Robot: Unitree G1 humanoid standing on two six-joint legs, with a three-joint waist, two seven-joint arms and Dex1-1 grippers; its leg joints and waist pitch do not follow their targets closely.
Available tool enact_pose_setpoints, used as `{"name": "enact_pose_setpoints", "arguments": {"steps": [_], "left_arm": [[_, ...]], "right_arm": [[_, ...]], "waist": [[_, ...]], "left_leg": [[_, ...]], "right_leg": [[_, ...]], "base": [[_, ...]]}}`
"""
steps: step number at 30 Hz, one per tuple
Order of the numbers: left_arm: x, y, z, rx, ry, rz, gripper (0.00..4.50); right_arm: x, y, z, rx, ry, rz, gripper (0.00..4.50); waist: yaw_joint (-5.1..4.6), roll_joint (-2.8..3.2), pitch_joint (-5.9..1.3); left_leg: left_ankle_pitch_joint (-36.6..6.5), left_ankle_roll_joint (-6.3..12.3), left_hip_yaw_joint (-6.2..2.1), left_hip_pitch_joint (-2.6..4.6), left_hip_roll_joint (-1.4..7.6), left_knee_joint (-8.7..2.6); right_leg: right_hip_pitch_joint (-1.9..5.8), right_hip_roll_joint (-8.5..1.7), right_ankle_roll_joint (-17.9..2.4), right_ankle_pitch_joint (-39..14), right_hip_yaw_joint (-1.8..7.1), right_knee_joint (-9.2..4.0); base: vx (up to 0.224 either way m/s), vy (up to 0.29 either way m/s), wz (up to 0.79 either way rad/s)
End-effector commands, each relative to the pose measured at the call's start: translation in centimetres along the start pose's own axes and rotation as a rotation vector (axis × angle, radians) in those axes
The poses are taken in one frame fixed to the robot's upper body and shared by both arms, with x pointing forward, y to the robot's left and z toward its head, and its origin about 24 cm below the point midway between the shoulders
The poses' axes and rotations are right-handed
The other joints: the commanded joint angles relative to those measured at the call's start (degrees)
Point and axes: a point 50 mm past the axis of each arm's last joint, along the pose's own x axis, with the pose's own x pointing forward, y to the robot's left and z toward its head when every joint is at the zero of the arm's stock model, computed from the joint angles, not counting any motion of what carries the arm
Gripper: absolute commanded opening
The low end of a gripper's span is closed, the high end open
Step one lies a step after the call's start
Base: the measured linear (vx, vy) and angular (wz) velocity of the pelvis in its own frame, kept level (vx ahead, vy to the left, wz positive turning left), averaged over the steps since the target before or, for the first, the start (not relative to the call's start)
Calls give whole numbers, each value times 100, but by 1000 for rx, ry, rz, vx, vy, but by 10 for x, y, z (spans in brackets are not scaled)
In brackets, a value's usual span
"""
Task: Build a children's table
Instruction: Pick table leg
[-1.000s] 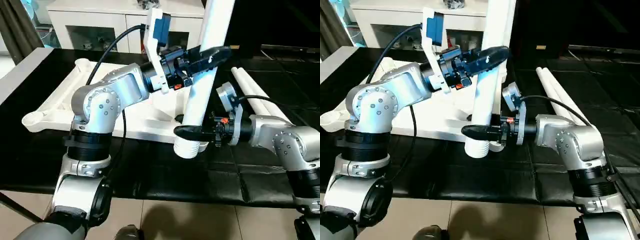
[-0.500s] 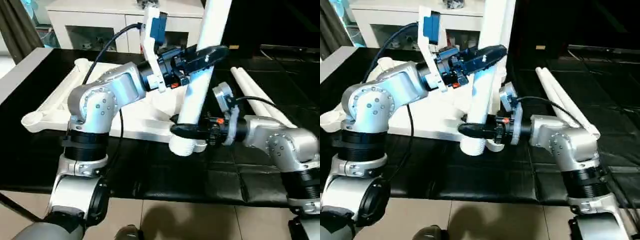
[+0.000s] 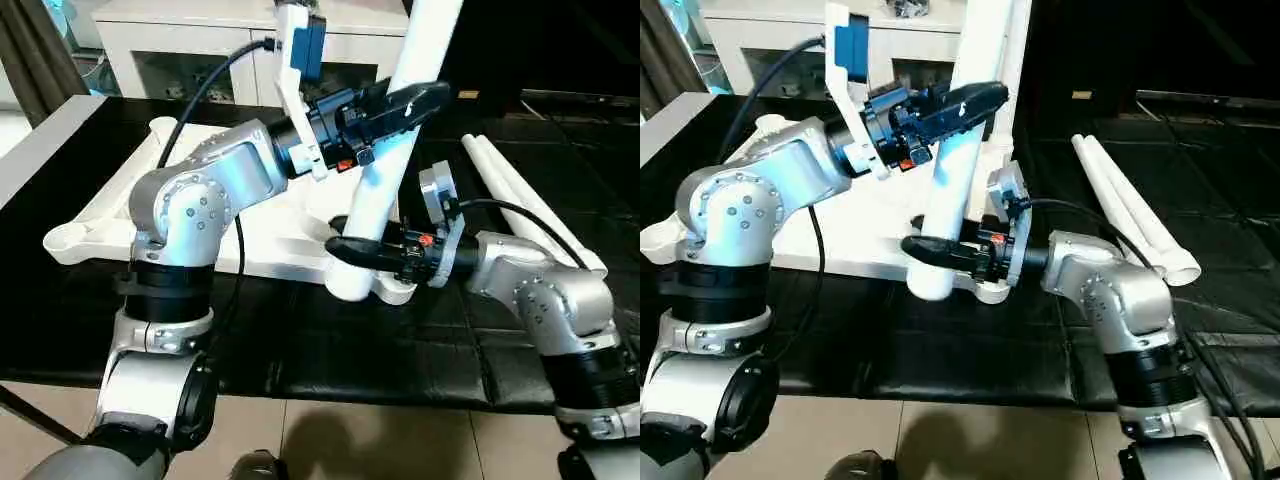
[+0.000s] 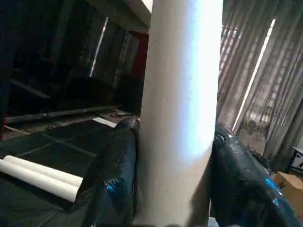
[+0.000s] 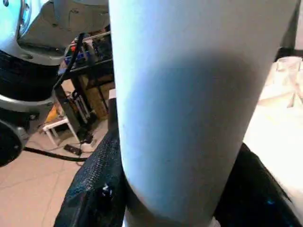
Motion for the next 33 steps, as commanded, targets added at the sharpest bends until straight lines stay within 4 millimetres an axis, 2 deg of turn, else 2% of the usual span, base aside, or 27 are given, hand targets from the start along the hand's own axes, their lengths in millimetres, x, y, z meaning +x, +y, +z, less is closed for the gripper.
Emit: {"name": "enact_pose_setpoints", "arguments": {"steps": [1, 4, 5, 7, 9, 11, 14, 15, 16, 21, 25, 28, 31, 32, 33], "left_arm": [[12, -21, -2, 2, 13, -133, 176], [12, -24, -2, 3, 14, -162, 176], [12, -24, -2, 4, 13, -165, 211], [13, -26, -3, 12, 19, -178, 246], [13, -28, -3, 15, 24, -191, 255], [14, -30, -4, 19, 24, -199, 287], [14, -31, -8, 26, 39, -200, 304], [15, -30, -11, 29, 56, -195, 304], [15, -29, -12, 30, 61, -188, 329], [17, -19, -3, 16, -34, -113, 333], [15, -17, 4, -17, -95, -106, 333], [9, -16, 11, -42, -154, -108, 333], [3, -17, 13, -53, -173, -129, 333], [-2, -14, 10, -43, -144, -106, 333], [-3, -13, 9, -40, -139, -100, 333]], "right_arm": [[-2, -12, -9, -8, 30, -156, 194], [1, -13, -13, -26, 36, -185, 194], [1, -13, -14, -27, 37, -186, 194], [2, -15, -16, -30, 27, -207, 194], [3, -16, -18, -31, 23, -216, 194], [4, -17, -17, -23, -14, -239, 194], [5, -17, -17, -18, -30, -247, 194], [6, -18, -17, -26, -44, -272, 194], [6, -19, -17, -33, -52, -287, 194], [7, -24, -16, -68, -80, -345, 194], [7, -26, -20, -65, -57, -386, 194], [2, -33, -29, -24, -4, -471, 194], [-6, -44, -33, -20, -7, -577, 194], [-14, -51, -34, -10, -18, -658, 194], [-15, -51, -34, -9, -20, -665, 194]], "waist": [[-23, -116, -518], [-32, -106, -520], [-39, -103, -512], [-42, -91, -510], [-38, -86, -514], [-55, -88, -511], [-81, -87, -513], [-79, -67, -516], [-102, -73, -515], [-130, -72, -507], [-150, -96, -511], [-147, -84, -512], [-150, -63, -520], [-150, -35, -523], [-164, -45, -518]], "left_leg": [[-1220, 10, -191, 201, 349, -454], [-1254, -11, -191, 212, 350, -456], [-1290, -19, -189, 210, 344, -460], [-1353, -47, -195, 218, 355, -469], [-1399, -143, -189, 242, 352, -470], [-1423, -101, -200, 206, 343, -481], [-1393, -81, -196, 212, 345, -479], [-1386, -80, -200, 213, 347, -479], [-1390, -76, -193, 209, 339, -479], [-1475, -96, -188, 215, 335, -476], [-1402, -72, -184, 211, 330, -475], [-1333, -29, -180, 212, 327, -470], [-1368, -80, -176, 215, 327, -467], [-1389, -115, -180, 225, 328, -465], [-1406, -125, -179, 225, 328, -473]], "right_leg": [[262, -495, -744, -2055, 305, -446], [256, -491, -756, -2041, 304, -442], [257, -486, -738, -2091, 303, -452], [253, -488, -727, -2124, 307, -453], [228, -487, -780, -2092, 311, -452], [267, -493, -756, -2068, 306, -439], [264, -487, -749, -2020, 309, -444], [261, -486, -759, -1990, 311, -437], [260, -479, -776, -1935, 309, -442], [267, -489, -789, -2032, 305, -466], [275, -480, -867, -1923, 304, -448], [277, -472, -922, -1846, 304, -435], [274, -471, -960, -1810, 304, -431], [272, -484, -951, -1811, 305, -424], [266, -470, -930, -1816, 305, -434]], "base": [[0, 0, 0], [0, 0, 0], [0, 0, 0], [0, 0, 0], [0, 0, 0], [0, 0, 0], [0, 0, 0], [0, 0, 0], [0, 0, 0], [0, 0, 0], [0, 0, 0], [0, 0, 0], [0, 0, 0], [0, 0, 0], [0, 0, 0]]}}
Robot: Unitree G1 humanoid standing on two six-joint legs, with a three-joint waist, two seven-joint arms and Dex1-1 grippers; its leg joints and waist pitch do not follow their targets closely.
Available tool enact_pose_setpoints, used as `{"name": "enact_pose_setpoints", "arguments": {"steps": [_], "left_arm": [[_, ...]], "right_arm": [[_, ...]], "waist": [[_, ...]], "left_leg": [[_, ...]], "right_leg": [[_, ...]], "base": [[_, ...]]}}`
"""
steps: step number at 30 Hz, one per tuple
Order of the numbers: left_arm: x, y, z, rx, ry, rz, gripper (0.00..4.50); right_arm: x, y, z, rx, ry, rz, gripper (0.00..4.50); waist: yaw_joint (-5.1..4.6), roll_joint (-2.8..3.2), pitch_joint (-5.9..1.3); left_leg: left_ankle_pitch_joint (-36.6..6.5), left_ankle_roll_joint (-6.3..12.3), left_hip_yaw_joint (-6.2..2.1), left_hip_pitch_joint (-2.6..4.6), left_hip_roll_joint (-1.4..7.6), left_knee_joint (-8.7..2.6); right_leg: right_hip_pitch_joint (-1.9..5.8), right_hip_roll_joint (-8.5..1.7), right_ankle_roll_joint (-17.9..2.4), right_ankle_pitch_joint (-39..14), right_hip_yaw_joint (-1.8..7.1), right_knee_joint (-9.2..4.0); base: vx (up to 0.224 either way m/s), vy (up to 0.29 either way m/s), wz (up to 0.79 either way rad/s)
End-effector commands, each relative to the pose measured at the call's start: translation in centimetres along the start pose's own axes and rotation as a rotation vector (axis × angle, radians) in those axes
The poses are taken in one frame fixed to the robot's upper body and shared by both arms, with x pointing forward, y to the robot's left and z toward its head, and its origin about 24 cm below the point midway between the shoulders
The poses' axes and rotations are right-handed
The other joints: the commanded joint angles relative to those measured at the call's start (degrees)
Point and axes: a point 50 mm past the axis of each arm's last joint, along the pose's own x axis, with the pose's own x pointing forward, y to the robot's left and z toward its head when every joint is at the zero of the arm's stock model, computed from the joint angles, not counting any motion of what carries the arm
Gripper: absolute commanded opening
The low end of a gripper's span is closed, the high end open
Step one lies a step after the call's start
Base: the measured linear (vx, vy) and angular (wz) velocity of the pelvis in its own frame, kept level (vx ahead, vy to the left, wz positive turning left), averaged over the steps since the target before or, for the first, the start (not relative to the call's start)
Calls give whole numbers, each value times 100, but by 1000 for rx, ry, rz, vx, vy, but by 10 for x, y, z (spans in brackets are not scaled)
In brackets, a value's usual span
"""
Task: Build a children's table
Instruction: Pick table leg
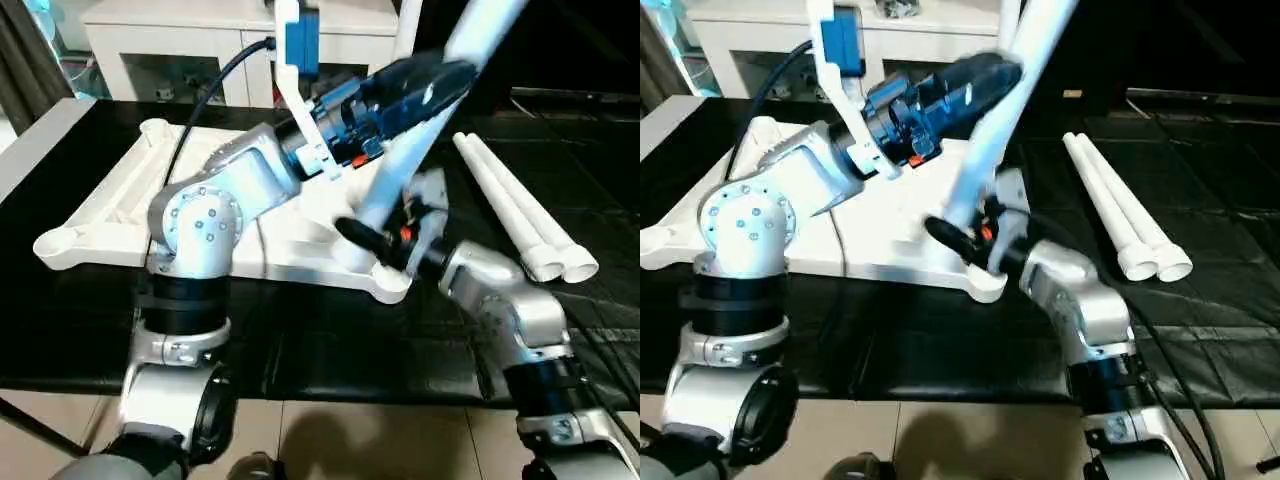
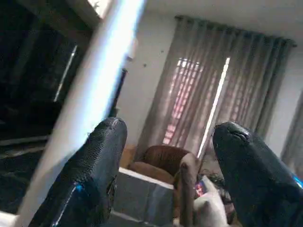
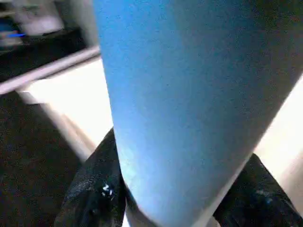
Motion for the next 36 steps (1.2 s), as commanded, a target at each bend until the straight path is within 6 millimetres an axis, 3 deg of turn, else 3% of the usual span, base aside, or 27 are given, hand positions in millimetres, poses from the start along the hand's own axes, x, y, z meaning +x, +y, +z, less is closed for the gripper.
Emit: {"name": "enact_pose_setpoints", "arguments": {"steps": [1, 3, 4, 5, 6, 7, 8, 9, 10, 11, 12, 15, 16, 17, 21, 22, 24, 27, 31, 34, 36], "left_arm": [[-7, 5, 0, 35, 40, 41, 333], [-17, 21, -11, 129, 160, 149, 333], [-20, 27, -16, 175, 213, 182, 333], [-20, 27, -16, 175, 213, 182, 333], [-32, 40, -30, 278, 354, 232, 333], [-34, 42, -33, 298, 382, 234, 333], [-42, 50, -44, 355, 469, 232, 333], [-43, 50, -45, 358, 476, 232, 333], [-53, 59, -60, 422, 594, 211, 333], [-53, 59, -60, 422, 594, 211, 333], [-58, 63, -67, 452, 659, 206, 333], [-70, 73, -83, 495, 803, 168, 333], [-80, 79, -93, 504, 905, 130, 333], [-82, 80, -95, 502, 924, 124, 333], [-96, 88, -105, 468, 1021, 82, 333], [-99, 91, -108, 469, 1036, 88, 315], [-104, 98, -114, 495, 1086, 110, 295], [-105, 102, -116, 521, 1106, 144, 277], [-107, 109, -118, 557, 1135, 174, 243], [-109, 111, -120, 556, 1154, 174, 211], [-113, 113, -121, 562, 1185, 171, 205]], "right_arm": [[-7, -15, 6, -3, -32, -98, 194], [-12, -21, 5, -17, -20, -140, 194], [-14, -23, 5, -21, -18, -144, 194], [-14, -23, 5, -21, -18, -144, 194], [-19, -26, 6, -44, -19, -170, 194], [-20, -27, 6, -47, -18, -175, 194], [-23, -30, 7, -51, -22, -194, 194], [-23, -30, 7, -52, -22, -196, 194], [-27, -34, 10, -41, -49, -229, 194], [-27, -34, 10, -41, -49, -229, 194], [-28, -35, 11, -39, -60, -239, 194], [-33, -35, 12, -49, -77, -244, 194], [-37, -33, 10, -62, -75, -241, 194], [-38, -32, 9, -63, -73, -241, 194], [-43, -30, 6, -74, -63, -244, 194], [-45, -29, 5, -73, -61, -245, 194], [-48, -27, 3, -70, -56, -248, 194], [-50, -25, 2, -70, -54, -246, 194], [-52, -20, -1, -66, -46, -235, 194], [-52, -17, -4, -68, -38, -223, 194], [-52, -16, -4, -70, -31, -216, 194]], "waist": [[-31, -53, -509], [-39, -29, -506], [-54, -41, -491], [-66, -38, -488], [-62, -28, -499], [-58, -23, -500], [-63, 13, -500], [-66, 2, -494], [-64, -6, -497], [-74, 15, -508], [-60, 115, -532], [-77, 82, -534], [-80, 142, -552], [-89, 150, -538], [-104, 159, -544], [-125, 243, -538], [-176, 203, -509], [-199, 251, -526], [-225, 239, -538], [-234, 236, -552], [-244, 247, -553]], "left_leg": [[-1455, -139, -185, 236, 321, -475], [-1473, -144, -197, 241, 319, -489], [-1537, -141, -210, 238, 309, -513], [-1597, -171, -199, 249, 312, -516], [-1598, -221, -205, 252, 314, -514], [-1607, -226, -222, 260, 321, -528], [-1639, -242, -219, 274, 308, -535], [-1668, -236, -216, 283, 310, -546], [-1685, -256, -221, 290, 310, -557], [-1707, -295, -215, 296, 314, -560], [-1657, -339, -236, 302, 324, -556], [-1640, -284, -207, 299, 303, -551], [-1588, -274, -219, 283, 307, -544], [-1679, -261, -195, 303, 301, -539], [-1789, -223, -211, 292, 309, -538], [-1891, -218, -215, 301, 303, -532], [-2101, -165, -203, 328, 275, -529], [-2043, -131, -235, 300, 294, -529], [-1964, -42, -228, 288, 281, -517], [-1846, 26, -238, 258, 288, -520], [-1871, 53, -226, 274, 288, -510]], "right_leg": [[264, -447, -872, -1878, 305, -440], [267, -434, -724, -1956, 308, -457], [262, -417, -538, -2108, 311, -500], [261, -416, -475, -2177, 317, -491], [278, -450, -471, -2227, 313, -486], [253, -440, -359, -2309, 318, -517], [243, -435, -365, -2295, 320, -530], [241, -435, -342, -2317, 324, -554], [255, -449, -390, -2273, 324, -548], [260, -446, -405, -2195, 333, -526], [274, -459, -538, -1946, 332, -481], [282, -429, -670, -1558, 339, -481], [311, -449, -779, -1412, 337, -422], [292, -439, -767, -1478, 338, -474], [327, -478, -933, -1572, 328, -460], [315, -480, -975, -1701, 321, -480], [302, -449, -895, -2054, 305, -560], [336, -491, -896, -2136, 300, -542], [341, -472, -889, -2074, 288, -560], [367, -481, -959, -1900, 285, -536], [346, -474, -1043, -1797, 286, -538]], "base": [[0, 0, 0], [0, 0, 0], [0, 0, 0], [0, 0, 0], [0, 0, 0], [0, 0, 0], [0, 0, 0], [0, 0, 0], [0, 0, 0], [0, 0, 0], [0, 0, 0], [0, 0, 0], [0, 0, 0], [0, 0, 0], [0, 0, 0], [0, 0, 0], [0, 0, 0], [0, 0, 0], [0, 0, 0], [0, 0, 0], [0, 0, 0]]}}
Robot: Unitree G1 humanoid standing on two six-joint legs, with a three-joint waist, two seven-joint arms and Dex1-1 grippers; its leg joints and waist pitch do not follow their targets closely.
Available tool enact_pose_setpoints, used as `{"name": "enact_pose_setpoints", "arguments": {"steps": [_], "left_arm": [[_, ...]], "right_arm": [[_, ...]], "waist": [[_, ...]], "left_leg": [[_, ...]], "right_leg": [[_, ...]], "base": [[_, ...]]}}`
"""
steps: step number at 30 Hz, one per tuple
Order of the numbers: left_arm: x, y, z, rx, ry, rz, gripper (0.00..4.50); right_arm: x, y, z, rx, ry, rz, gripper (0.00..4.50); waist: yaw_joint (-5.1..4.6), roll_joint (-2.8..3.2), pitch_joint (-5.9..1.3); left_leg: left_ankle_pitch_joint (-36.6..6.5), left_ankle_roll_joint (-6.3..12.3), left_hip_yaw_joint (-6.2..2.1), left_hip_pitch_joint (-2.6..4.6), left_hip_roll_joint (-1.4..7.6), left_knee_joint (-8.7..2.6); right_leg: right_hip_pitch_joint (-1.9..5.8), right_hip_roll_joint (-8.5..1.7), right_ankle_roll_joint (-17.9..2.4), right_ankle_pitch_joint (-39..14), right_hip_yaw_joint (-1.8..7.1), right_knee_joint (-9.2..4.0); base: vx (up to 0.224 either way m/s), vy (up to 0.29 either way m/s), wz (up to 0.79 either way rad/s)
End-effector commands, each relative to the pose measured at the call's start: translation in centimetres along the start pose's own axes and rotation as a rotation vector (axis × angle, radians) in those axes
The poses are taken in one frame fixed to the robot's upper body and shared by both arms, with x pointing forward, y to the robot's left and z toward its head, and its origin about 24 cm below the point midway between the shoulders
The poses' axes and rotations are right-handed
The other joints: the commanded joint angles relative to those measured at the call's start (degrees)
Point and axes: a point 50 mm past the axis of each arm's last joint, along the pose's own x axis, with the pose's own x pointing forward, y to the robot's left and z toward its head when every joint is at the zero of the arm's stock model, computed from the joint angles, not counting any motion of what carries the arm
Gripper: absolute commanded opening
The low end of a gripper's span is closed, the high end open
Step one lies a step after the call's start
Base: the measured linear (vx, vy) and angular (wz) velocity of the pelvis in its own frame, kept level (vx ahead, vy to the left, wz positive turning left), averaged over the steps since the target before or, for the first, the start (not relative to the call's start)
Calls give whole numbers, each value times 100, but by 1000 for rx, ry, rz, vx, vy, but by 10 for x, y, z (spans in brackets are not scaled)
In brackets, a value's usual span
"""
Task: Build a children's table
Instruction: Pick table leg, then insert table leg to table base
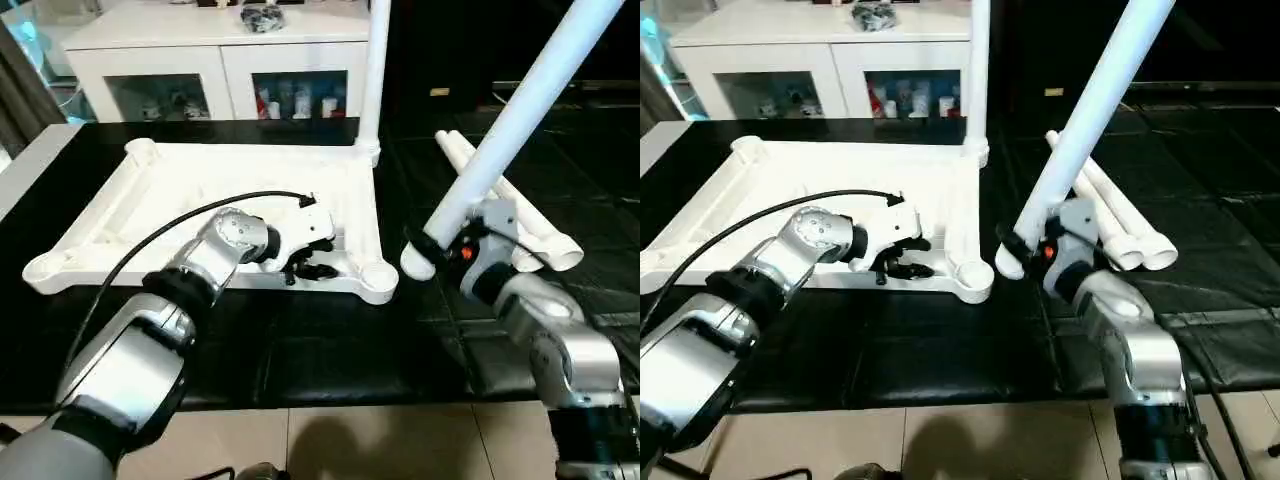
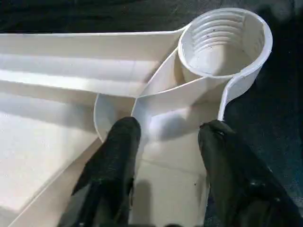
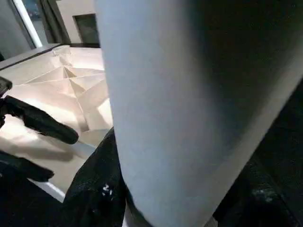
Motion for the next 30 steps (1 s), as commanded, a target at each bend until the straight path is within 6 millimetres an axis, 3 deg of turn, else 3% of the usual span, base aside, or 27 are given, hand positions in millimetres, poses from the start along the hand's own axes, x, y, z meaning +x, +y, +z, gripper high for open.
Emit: {"name": "enact_pose_setpoints", "arguments": {"steps": [1, 8, 15, 20, 23, 30], "left_arm": [[-2, 2, -5, 26, 57, 0, 193], [-3, -1, -16, 15, 103, -45, 132], [-6, 1, -14, -24, 47, -66, 81], [-9, 6, -10, -57, 7, -20, 80], [-12, 6, -9, -102, -27, -79, 114], [-13, 3, -12, -99, -16, -117, 155]], "right_arm": [[0, 7, 5, -14, -14, 27, 194], [-1, 8, 4, -18, -2, 39, 194], [0, 8, 5, -21, 2, 45, 194], [0, 9, 5, -22, 3, 49, 194], [0, 9, 4, -21, 5, 54, 194], [1, 10, 4, -19, 7, 61, 194]], "waist": [[5, -18, -482], [-6, -32, -470], [-28, -42, -476], [-17, -36, -467], [-5, -64, -462], [-1, -43, -462]], "left_leg": [[-1887, 54, -237, 178, 309, -442], [-1961, 60, -242, 188, 316, -446], [-1855, 109, -234, 177, 318, -442], [-1906, 131, -234, 192, 321, -440], [-1900, 137, -231, 193, 314, -437], [-1975, 95, -241, 194, 334, -461]], "right_leg": [[276, -458, -1071, -1800, 283, -509], [276, -477, -1056, -2017, 283, -529], [281, -482, -1159, -1815, 289, -506], [269, -483, -1124, -1972, 279, -527], [265, -496, -1104, -2106, 277, -544], [261, -496, -1154, -1962, 289, -514]], "base": [[0, 0, 0], [0, 0, 0], [0, 0, 0], [0, 0, 0], [0, 0, 0], [0, 0, 0]]}}
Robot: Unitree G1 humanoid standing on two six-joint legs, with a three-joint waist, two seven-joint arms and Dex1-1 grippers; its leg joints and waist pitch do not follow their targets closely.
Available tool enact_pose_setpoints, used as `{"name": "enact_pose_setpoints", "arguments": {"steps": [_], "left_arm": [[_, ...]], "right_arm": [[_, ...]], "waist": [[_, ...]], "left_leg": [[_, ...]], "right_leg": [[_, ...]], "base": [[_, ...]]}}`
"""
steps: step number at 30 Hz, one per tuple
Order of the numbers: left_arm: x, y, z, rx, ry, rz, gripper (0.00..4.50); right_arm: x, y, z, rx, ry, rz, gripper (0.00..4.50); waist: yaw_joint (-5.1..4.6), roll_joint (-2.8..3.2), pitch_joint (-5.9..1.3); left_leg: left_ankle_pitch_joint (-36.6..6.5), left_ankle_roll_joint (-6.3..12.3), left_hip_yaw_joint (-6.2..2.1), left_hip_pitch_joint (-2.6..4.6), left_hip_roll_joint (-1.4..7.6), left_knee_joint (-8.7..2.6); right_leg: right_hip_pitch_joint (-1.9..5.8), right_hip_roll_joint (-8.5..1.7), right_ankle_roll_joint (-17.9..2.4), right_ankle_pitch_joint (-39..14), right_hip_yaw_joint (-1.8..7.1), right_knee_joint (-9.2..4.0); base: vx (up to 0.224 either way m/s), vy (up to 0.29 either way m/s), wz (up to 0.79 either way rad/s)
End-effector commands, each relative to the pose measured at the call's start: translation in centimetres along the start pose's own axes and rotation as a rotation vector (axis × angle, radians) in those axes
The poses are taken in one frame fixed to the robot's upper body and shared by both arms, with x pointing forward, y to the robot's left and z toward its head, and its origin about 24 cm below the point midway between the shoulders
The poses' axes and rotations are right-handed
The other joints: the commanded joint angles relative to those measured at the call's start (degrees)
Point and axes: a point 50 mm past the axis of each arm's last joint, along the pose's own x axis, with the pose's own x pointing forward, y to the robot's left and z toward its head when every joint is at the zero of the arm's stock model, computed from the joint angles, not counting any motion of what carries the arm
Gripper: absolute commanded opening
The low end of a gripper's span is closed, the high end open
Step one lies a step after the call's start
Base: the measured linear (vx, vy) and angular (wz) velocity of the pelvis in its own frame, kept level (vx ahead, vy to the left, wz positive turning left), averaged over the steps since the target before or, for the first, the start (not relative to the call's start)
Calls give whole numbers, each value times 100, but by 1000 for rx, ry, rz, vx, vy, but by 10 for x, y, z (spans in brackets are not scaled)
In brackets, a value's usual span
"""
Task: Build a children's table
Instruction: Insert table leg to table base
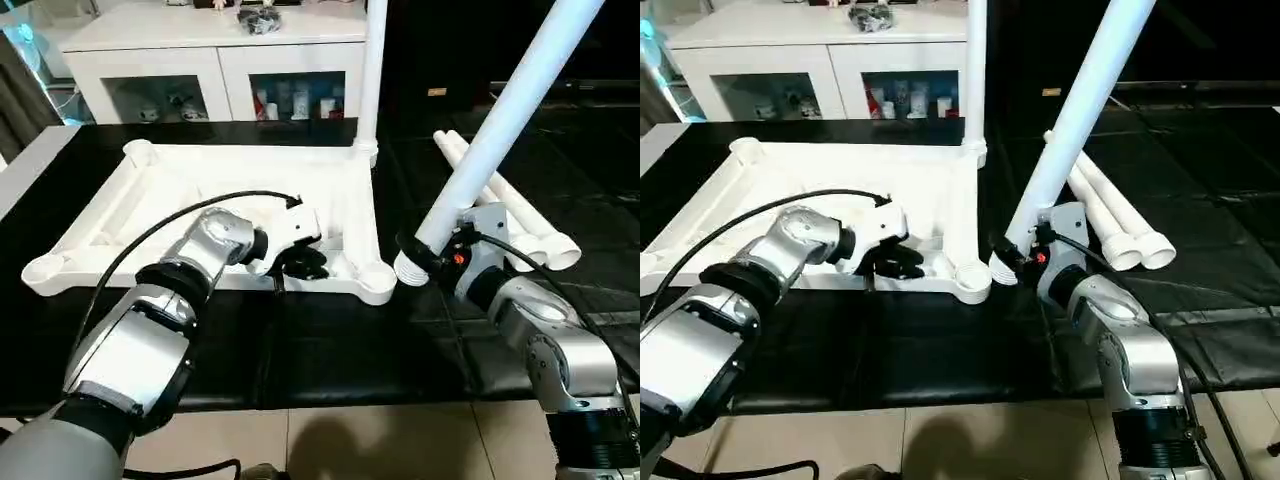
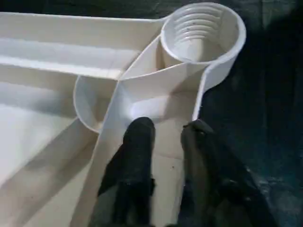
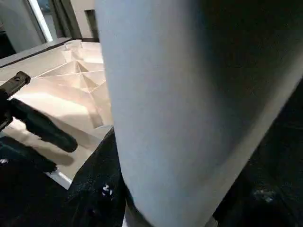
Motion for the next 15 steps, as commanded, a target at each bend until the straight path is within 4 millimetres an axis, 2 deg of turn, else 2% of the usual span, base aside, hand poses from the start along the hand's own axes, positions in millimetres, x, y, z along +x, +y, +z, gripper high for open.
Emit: {"name": "enact_pose_setpoints", "arguments": {"steps": [1, 7, 15], "left_arm": [[-4, 1, -1, -1, 14, -12, 157], [-2, -1, -7, 13, 52, -4, 157], [-1, 0, -11, 29, 101, 22, 87]], "right_arm": [[0, 2, 4, -3, -10, 19, 194], [1, 3, 3, -4, -8, 24, 194], [1, 5, 2, -6, -4, 33, 194]], "waist": [[25, -53, -457], [26, -49, -449], [26, -38, -444]], "left_leg": [[-1956, 99, -238, 188, 331, -457], [-2037, 67, -246, 200, 340, -466], [-2079, 63, -251, 198, 338, -471]], "right_leg": [[261, -496, -1148, -1968, 297, -521], [254, -500, -1105, -2090, 297, -534], [253, -500, -1085, -2129, 296, -547]], "base": [[0, 0, 0], [0, 0, 0], [0, 0, 0]]}}
